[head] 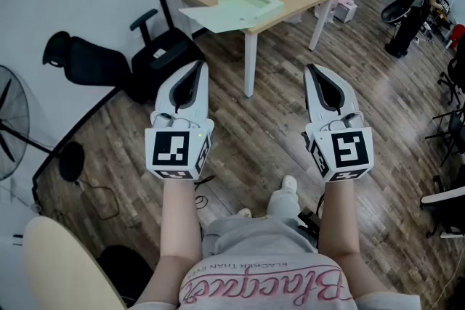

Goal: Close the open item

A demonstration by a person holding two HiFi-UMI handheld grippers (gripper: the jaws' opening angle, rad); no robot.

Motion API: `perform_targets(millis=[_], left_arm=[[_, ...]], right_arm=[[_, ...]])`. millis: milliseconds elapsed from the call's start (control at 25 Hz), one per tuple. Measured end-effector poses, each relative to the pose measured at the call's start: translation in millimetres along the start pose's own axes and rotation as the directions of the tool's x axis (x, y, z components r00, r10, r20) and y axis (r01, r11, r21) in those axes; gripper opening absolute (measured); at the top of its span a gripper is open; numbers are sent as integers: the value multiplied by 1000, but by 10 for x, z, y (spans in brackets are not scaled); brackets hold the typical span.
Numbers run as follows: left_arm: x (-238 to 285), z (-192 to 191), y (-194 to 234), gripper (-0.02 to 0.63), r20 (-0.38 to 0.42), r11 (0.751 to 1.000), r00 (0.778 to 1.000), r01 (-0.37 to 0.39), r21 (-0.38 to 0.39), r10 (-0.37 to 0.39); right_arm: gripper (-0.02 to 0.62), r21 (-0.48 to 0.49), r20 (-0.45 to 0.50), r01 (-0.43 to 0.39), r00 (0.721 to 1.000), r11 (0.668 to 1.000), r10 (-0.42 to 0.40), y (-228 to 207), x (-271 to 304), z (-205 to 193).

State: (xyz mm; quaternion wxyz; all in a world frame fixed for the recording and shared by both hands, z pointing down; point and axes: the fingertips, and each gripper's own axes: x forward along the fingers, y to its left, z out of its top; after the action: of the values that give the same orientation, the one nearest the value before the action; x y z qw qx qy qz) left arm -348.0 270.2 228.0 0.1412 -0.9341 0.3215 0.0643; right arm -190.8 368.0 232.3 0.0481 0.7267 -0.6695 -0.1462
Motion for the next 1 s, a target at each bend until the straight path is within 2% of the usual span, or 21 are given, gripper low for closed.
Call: perform_targets(millis=[200, 520, 1000], left_arm=[[64, -55, 70, 18, -6, 1000, 1000, 4, -11, -4], [294, -232, 62, 19, -32, 998, 999, 41, -43, -42], [1116, -557, 179, 18, -79, 999, 997, 16, -52, -20]], right_arm=[[2, -12, -17, -15, 1000, 1000, 15, 57, 86, -28], [3, 13, -28, 50, 998, 999, -50, -143, 228, -165], [3, 38, -22, 1, 1000, 999, 0, -596, 910, -504]])
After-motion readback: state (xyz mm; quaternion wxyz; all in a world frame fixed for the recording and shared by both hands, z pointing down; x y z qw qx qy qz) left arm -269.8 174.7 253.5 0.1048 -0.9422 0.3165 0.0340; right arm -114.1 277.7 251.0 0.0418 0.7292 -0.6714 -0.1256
